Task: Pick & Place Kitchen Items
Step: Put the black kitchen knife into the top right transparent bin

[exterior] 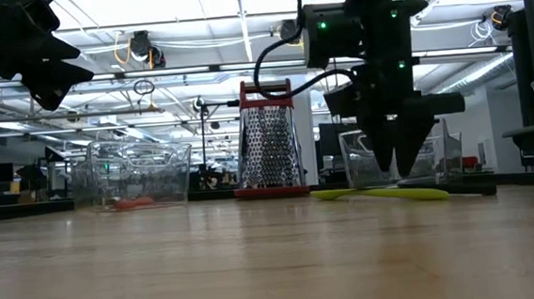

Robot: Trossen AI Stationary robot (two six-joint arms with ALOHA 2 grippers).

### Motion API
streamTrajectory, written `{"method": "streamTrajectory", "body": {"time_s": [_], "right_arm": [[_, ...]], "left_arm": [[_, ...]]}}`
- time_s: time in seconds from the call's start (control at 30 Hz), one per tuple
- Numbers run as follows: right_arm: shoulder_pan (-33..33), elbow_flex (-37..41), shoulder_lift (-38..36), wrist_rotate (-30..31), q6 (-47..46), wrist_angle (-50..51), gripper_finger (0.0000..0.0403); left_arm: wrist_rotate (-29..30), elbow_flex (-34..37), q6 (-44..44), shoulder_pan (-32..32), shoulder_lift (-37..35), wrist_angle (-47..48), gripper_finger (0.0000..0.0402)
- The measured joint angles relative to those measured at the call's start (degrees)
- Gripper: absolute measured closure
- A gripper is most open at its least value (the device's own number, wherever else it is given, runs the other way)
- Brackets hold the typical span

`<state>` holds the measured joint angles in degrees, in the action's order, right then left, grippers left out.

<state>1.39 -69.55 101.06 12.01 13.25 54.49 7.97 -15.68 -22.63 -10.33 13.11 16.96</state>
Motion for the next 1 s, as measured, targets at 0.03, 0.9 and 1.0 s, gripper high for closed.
{"method": "streamTrajectory", "body": {"time_s": [0.03, 0.9, 1.0], "right_arm": [[0.14, 0.33, 0.02, -0.10, 0.09, -0.55, 0.0222], [0.45, 6.99, -0.22, 0.17, 3.06, -8.02, 0.0222], [0.46, 6.99, -0.25, -1.42, 3.07, -8.03, 0.0222]], "left_arm": [[0.00, 0.00, -0.02, 0.00, -0.01, -0.03, 0.0224], [0.12, 0.00, -0.38, 0.00, -0.01, -0.06, 0.0224], [0.11, 0.00, -0.43, 0.00, -0.01, -0.07, 0.0224]]}}
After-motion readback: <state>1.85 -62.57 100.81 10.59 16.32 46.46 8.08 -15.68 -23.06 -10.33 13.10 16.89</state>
